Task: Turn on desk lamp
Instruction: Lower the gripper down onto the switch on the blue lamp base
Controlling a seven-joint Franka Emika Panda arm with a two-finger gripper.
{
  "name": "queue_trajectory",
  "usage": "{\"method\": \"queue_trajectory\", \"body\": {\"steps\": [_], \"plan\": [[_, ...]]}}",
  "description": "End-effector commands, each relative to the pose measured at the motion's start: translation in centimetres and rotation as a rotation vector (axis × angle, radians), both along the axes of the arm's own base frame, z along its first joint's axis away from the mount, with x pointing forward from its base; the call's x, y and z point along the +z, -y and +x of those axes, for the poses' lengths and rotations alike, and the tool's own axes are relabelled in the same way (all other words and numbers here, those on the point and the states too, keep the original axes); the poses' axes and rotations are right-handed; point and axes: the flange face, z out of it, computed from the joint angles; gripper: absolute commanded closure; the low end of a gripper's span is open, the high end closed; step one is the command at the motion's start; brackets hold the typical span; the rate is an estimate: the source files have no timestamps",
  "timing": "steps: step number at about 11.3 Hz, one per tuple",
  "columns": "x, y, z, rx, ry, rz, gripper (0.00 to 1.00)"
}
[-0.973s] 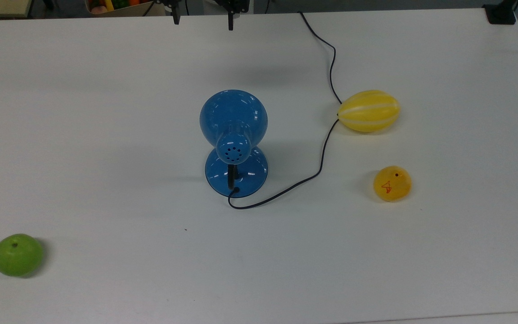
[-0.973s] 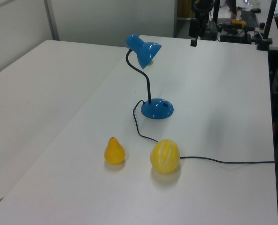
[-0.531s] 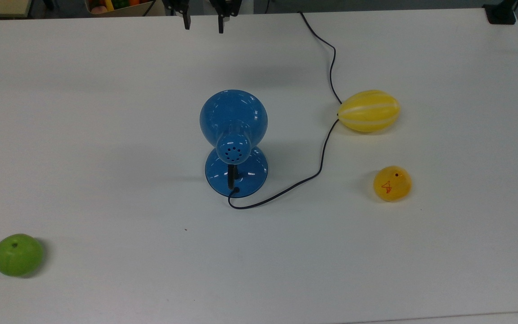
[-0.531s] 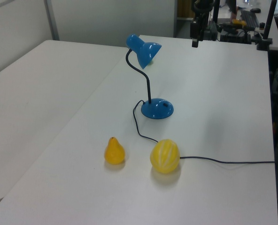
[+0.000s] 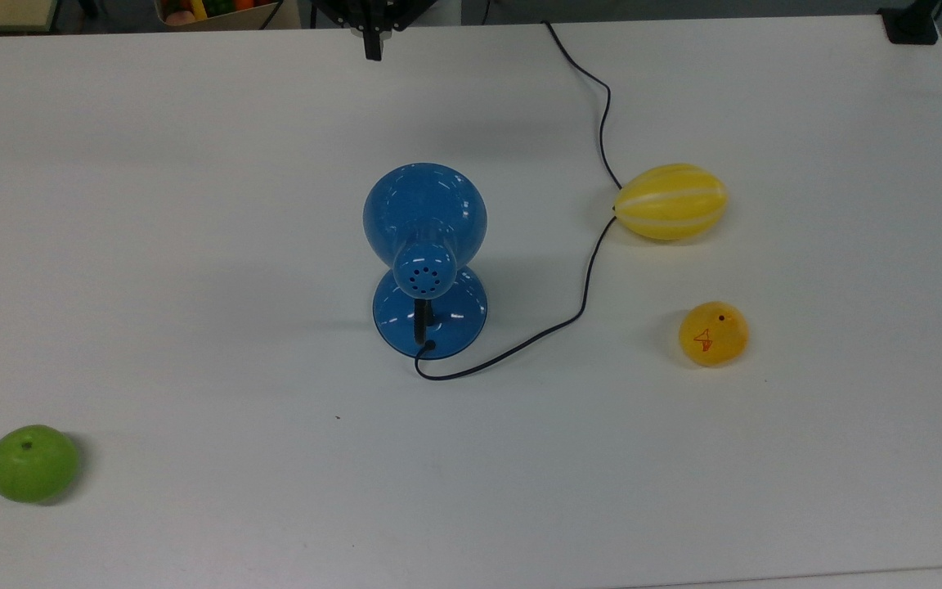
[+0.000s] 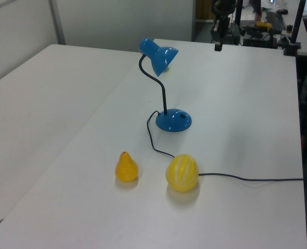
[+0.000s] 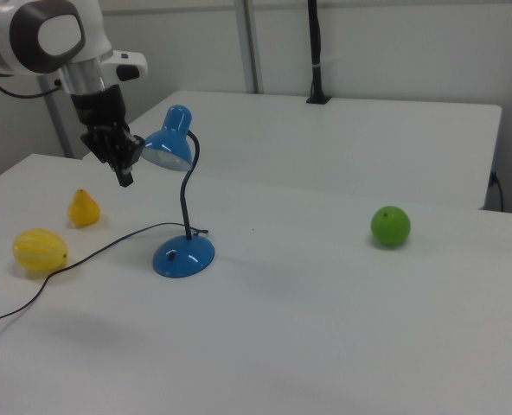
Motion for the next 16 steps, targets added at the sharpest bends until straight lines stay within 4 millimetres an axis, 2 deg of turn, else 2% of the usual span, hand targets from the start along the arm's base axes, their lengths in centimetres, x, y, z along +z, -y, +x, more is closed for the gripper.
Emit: {"method": "queue_trajectory", "body": {"steps": [1, 3, 7, 11, 13, 16], "plan": [[-2.6, -1.0, -0.4, 0.024, -0.018, -0.002, 1.00], [-5.0, -2.3, -0.4, 0.049, -0.047, -0.009, 1.00], [-12.1, -3.1, 0.3, 0.057, -0.030, -0.007, 1.00], [-17.4, -3.5, 1.3, 0.056, -0.045, -0.004, 1.00], [-20.1, -4.5, 1.6, 0.043, -0.025, -0.006, 1.00], [-22.8, -4.7, 2.9, 0.029, 0.012, -0.014, 1.00]]}}
